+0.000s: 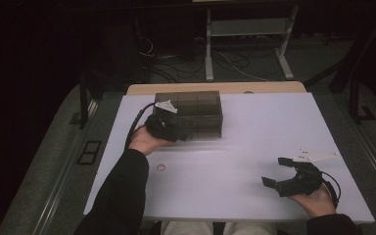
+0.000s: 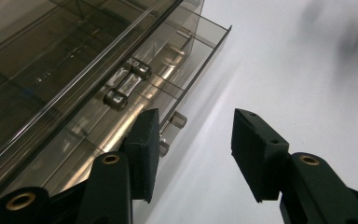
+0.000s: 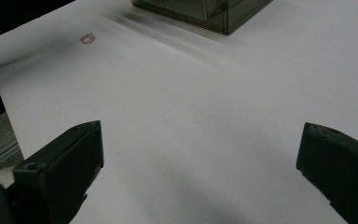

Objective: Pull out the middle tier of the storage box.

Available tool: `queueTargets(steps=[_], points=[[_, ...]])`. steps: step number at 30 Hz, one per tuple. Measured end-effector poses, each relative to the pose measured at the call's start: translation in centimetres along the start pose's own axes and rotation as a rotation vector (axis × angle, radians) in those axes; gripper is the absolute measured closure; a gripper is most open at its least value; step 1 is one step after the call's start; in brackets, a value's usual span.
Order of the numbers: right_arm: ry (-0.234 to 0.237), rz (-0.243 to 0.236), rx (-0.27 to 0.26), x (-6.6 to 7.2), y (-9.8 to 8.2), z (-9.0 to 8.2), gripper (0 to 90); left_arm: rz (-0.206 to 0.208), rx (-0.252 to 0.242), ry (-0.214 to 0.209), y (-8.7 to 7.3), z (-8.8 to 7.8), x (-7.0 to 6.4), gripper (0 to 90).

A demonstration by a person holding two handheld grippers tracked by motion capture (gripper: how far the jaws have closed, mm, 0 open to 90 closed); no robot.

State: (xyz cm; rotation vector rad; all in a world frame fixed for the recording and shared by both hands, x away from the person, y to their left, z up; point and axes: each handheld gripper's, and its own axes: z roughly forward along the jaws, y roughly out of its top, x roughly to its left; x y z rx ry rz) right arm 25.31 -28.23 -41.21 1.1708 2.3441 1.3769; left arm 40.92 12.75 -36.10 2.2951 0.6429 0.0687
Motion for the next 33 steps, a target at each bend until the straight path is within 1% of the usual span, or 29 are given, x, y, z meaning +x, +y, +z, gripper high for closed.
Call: queueTargets(steps=[1, 4, 10, 13, 14, 16, 17, 19, 22, 23, 25, 28, 33], points=[[0.001, 0.002, 0.0, 0.0, 0.0, 0.0, 0.0, 0.002, -0.006, -0.005, 0.0, 0.1, 0.1, 51.5], [0.001, 0.004, -0.001, -0.1, 0.0, 0.0, 0.0, 0.012, -0.027, 0.004, 0.0, 0.4, 0.3, 51.7], [0.002, 0.004, 0.002, -0.1, 0.0, 0.0, 0.0, 0.032, -0.059, -0.002, -0.2, 0.8, 0.8, 52.3], [0.001, 0.004, 0.001, -0.1, 0.0, 0.0, 0.0, 0.051, -0.062, -0.012, -0.2, 1.0, 0.8, 53.5], [0.001, 0.004, 0.0, -0.1, 0.0, 0.0, 0.0, 0.052, -0.063, -0.012, -0.2, 1.1, 0.8, 54.0], [0.001, 0.005, 0.0, -0.1, 0.0, -0.1, 0.0, 0.062, -0.059, -0.014, -0.2, 1.3, 0.8, 54.4], [0.001, 0.004, 0.001, -0.1, 0.0, -0.1, 0.0, 0.057, -0.055, -0.016, -0.2, 1.5, 0.8, 54.5], [0.002, 0.003, 0.001, -0.1, 0.0, -0.1, 0.0, 0.069, -0.054, -0.015, -0.3, 1.7, 0.9, 54.9], [0.001, 0.0, 0.002, -0.1, 0.0, -0.1, 0.0, 0.066, -0.05, -0.018, -0.3, 1.9, 1.1, 55.8], [0.002, 0.004, 0.004, -0.1, 0.0, -0.1, 0.0, 0.059, -0.046, -0.019, -0.4, 2.0, 1.1, 56.0], [0.002, 0.0, 0.003, -0.1, 0.0, -0.2, 0.0, 0.068, -0.041, -0.016, -0.4, 2.2, 1.3, 56.5], [0.002, 0.0, 0.001, -0.2, 0.0, -0.2, 0.0, 0.062, -0.03, -0.022, -0.5, 2.5, 1.4, 56.6], [0.005, -0.003, 0.004, -0.1, 0.0, -0.1, 0.0, 0.061, -0.034, -0.025, -0.5, 2.9, 1.5, 58.0]])
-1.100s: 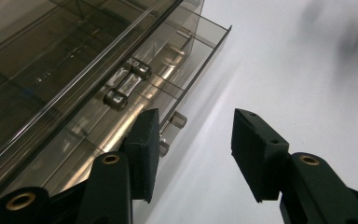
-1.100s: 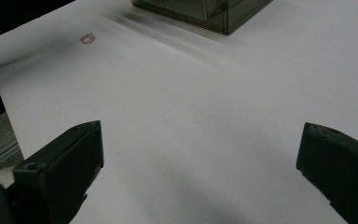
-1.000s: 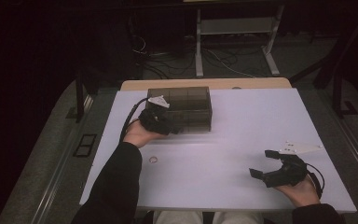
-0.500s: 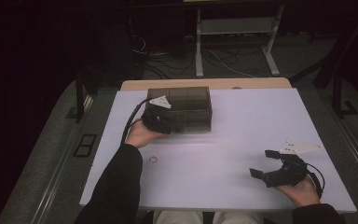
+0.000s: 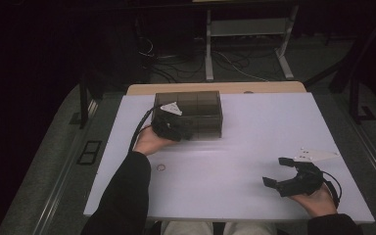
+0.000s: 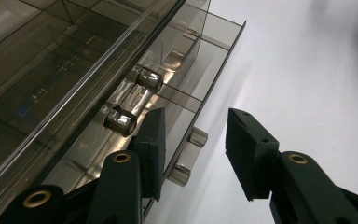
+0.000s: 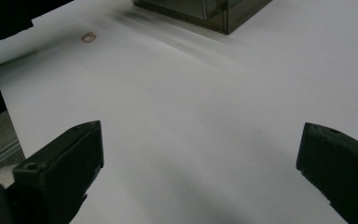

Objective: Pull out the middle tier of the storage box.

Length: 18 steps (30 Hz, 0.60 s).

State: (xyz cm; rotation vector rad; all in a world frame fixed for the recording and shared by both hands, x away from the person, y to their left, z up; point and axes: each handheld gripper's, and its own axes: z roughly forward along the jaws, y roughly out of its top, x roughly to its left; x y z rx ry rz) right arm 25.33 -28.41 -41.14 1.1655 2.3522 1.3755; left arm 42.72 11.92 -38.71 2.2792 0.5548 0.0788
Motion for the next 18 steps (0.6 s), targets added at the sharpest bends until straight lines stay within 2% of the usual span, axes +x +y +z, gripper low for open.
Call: queueTargets(steps=[4, 11, 13, 18], points=[[0.003, -0.001, -0.001, -0.01, 0.01, -0.01, 0.0, -0.008, 0.003, 0.0, -0.1, 0.17, 0.22, 59.4], [0.003, -0.005, 0.0, 0.03, -0.01, 0.02, 0.0, -0.029, 0.005, 0.015, -0.49, 0.32, 0.76, 68.4], [0.007, 0.0, -0.001, 0.01, 0.01, -0.01, 0.0, -0.036, 0.007, 0.008, -0.6, 0.44, 0.82, 69.3], [0.008, -0.001, -0.005, 0.0, 0.0, -0.08, 0.0, -0.03, 0.006, 0.002, -0.54, 0.53, 0.76, 72.0]])
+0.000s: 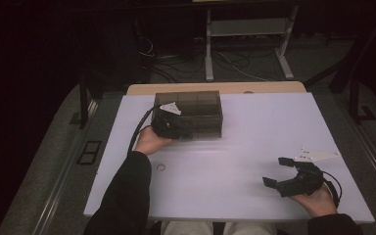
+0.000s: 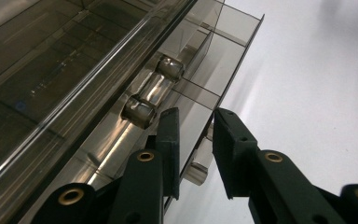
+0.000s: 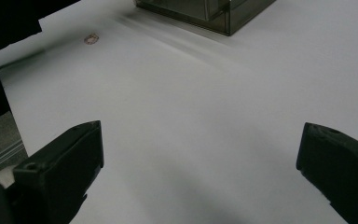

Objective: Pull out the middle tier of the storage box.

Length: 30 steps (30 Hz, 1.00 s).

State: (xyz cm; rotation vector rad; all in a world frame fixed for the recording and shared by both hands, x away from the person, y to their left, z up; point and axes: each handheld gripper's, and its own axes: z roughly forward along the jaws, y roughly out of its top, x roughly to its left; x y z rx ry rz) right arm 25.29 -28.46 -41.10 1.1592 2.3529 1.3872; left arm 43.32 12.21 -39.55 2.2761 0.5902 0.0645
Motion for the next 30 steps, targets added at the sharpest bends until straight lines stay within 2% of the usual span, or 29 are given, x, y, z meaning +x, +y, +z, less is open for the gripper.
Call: queueTargets(steps=[11, 21, 30], points=[[0.0, 0.0, 0.003, 0.05, 0.02, 0.07, 0.0, -0.006, -0.022, -0.009, -0.38, -0.06, -0.06, 73.7], [-0.002, -0.005, 0.003, 0.08, 0.01, 0.11, 0.0, -0.019, -0.023, -0.036, -0.54, -0.08, -0.2, 75.0], [-0.001, -0.005, 0.005, 0.09, 0.02, 0.14, 0.0, -0.014, -0.021, -0.045, -0.78, -0.17, -0.42, 75.1]])
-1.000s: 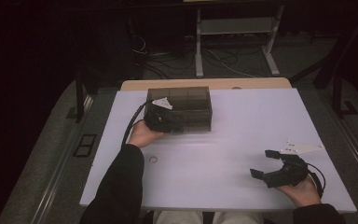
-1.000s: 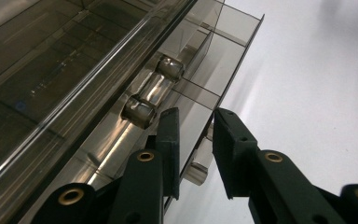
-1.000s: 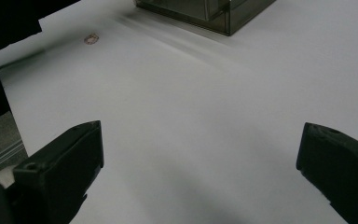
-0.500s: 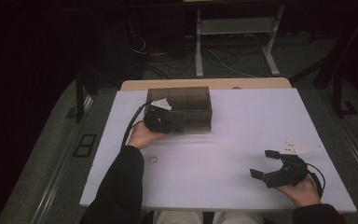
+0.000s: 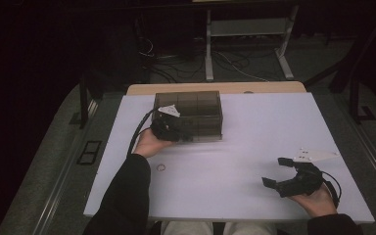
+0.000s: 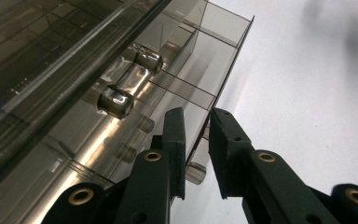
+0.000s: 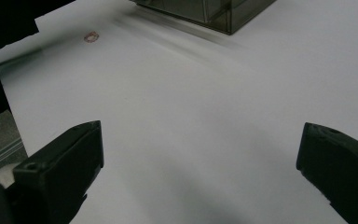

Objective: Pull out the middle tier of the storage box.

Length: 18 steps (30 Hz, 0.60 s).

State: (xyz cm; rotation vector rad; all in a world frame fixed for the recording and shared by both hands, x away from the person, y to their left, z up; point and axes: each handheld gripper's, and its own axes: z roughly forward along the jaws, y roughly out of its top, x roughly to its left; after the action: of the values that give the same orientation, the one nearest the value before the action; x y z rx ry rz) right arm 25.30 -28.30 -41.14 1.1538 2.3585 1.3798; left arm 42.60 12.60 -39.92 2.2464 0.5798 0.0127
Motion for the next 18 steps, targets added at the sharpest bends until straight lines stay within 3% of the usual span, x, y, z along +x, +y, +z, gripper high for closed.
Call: queueTargets(steps=[13, 18], points=[[0.002, -0.002, 0.003, 0.02, 0.01, 0.09, 0.0, -0.001, 0.009, -0.006, -0.29, -0.12, -0.34, 75.1], [0.001, -0.005, 0.003, 0.02, 0.0, 0.11, 0.0, -0.026, -0.015, -0.017, -0.75, -0.25, -0.4, 75.1]])
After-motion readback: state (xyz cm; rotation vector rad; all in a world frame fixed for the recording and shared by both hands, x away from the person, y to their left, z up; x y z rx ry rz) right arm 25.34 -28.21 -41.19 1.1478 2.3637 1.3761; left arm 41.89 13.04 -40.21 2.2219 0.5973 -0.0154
